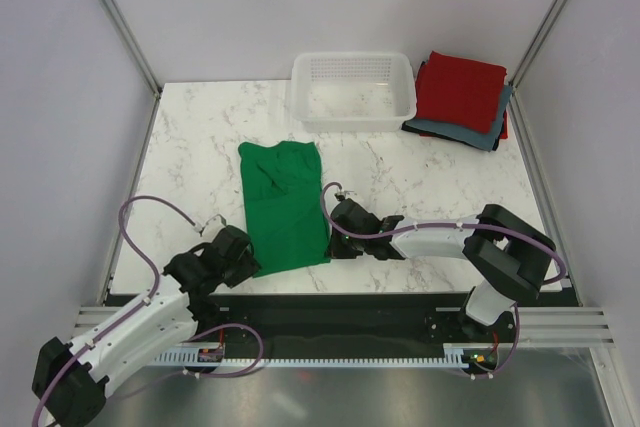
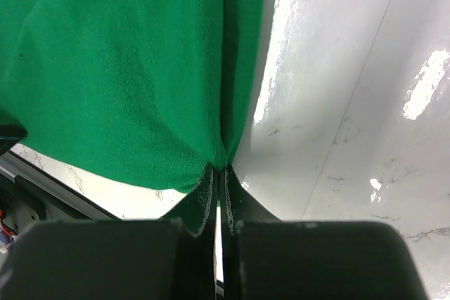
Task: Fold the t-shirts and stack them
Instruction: Fold the tshirt
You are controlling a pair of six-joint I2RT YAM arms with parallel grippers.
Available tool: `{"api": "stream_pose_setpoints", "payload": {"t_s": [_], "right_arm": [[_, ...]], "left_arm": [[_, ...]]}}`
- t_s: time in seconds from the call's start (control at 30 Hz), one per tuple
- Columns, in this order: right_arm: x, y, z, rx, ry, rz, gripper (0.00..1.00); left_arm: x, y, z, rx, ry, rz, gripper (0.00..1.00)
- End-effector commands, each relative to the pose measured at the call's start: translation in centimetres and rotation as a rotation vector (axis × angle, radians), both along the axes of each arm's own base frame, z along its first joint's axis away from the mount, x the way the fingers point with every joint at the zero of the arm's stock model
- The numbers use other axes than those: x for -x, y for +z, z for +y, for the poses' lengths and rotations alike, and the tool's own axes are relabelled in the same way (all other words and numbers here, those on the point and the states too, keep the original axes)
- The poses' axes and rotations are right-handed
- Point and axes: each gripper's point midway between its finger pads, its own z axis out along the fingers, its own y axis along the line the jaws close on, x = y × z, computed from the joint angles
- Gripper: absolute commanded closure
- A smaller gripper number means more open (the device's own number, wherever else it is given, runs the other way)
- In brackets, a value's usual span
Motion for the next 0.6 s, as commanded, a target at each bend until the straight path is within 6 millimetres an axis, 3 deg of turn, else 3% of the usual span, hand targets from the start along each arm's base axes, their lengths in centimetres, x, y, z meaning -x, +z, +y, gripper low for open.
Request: {"api": "stream_pose_setpoints", "payload": {"t_s": [0.0,0.3,0.57], "right_arm": [[-0.4,-0.2,-0.7,0.025,-0.028,-0.009,1.00],[-0.5,-0.2,-0.7,0.010,-0.029,-0.001,1.00],[-0.6,0.0,-0.8,-0.007,-0.034,0.005,1.00]], "left_arm": [[-0.7,0.3,-0.6,0.045,0.039,-0.029,0.54],[-0.6,0.0,-1.1,0.004,0.000,0.001,0.60],[-0.7,-0.4,-1.7,-0.064,-0.053,0.049,0.59]]}}
